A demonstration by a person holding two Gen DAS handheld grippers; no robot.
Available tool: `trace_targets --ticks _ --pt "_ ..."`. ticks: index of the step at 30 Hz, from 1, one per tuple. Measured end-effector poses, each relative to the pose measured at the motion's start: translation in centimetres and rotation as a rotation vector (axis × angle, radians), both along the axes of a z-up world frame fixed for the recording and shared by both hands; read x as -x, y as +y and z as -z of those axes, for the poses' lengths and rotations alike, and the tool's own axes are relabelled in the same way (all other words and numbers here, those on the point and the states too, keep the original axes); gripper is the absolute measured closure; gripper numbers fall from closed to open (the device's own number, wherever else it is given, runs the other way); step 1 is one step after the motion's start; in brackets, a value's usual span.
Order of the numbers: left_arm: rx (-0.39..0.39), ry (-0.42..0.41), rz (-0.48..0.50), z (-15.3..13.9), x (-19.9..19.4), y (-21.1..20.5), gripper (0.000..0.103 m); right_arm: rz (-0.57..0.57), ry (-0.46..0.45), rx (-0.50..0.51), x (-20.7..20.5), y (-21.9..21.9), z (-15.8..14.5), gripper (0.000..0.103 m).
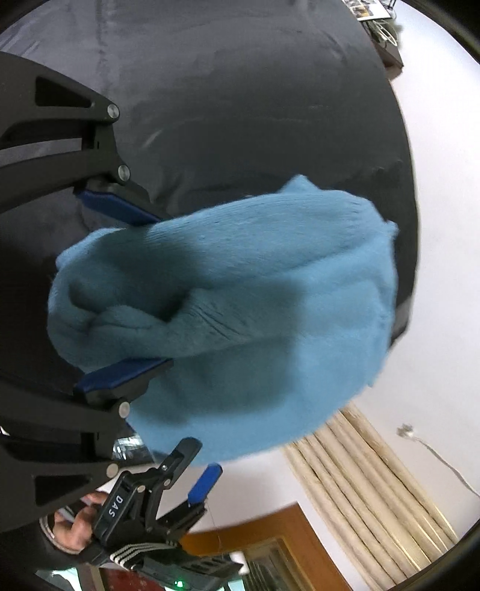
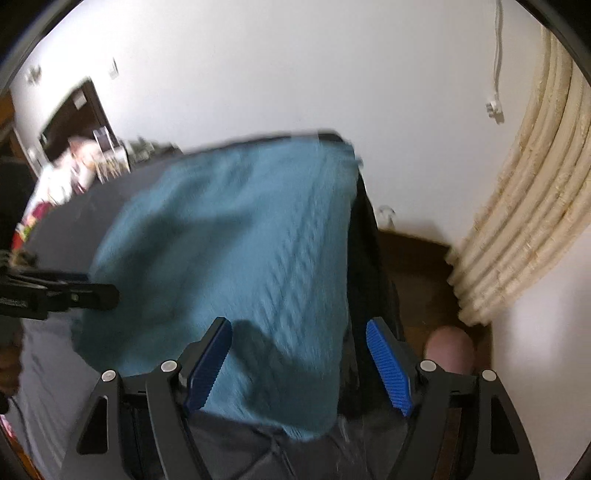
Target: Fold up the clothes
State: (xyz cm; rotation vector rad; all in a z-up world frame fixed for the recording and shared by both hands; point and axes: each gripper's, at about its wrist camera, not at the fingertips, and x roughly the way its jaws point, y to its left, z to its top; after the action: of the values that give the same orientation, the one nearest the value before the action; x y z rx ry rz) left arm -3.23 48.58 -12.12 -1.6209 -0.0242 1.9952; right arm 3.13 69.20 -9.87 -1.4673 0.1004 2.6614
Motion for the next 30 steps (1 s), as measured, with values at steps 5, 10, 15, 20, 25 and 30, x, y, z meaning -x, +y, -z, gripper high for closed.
trace_targets --ticks 5,10,15,20,25,30 --pt "0.043 -0.005 -0.007 1.9 -0.2 -0.5 0.029 0.037 -0.05 -0.023 -0.1 0.3 2.2 0.019" --pt "0.07 0.037 -0.012 2.1 -0.6 -0.7 0.022 0.052 -0.049 -0.049 -0.3 0.6 2.8 0.01" --pt "0.08 0.038 -0.03 1.7 -0.7 -1.3 0.021 0.066 -0.067 -0.075 -0.4 0.2 2.3 0.009" --pt "0.141 0.116 -0.022 -0.3 -2.3 -1.1 0.021 0.1 -0.076 -0.047 -1.8 -0.7 1.0 0.008" --pt "0.189 0.203 -0.024 -2.3 -4.4 -1.3 0.021 0.127 -0.109 -0.009 -4.4 -2.0 1.3 0.008" --pt "0.227 0.274 -0.024 -4.0 -5.8 1.0 0.02 0.126 -0.145 0.032 -7.3 -3.7 2.2 0.008"
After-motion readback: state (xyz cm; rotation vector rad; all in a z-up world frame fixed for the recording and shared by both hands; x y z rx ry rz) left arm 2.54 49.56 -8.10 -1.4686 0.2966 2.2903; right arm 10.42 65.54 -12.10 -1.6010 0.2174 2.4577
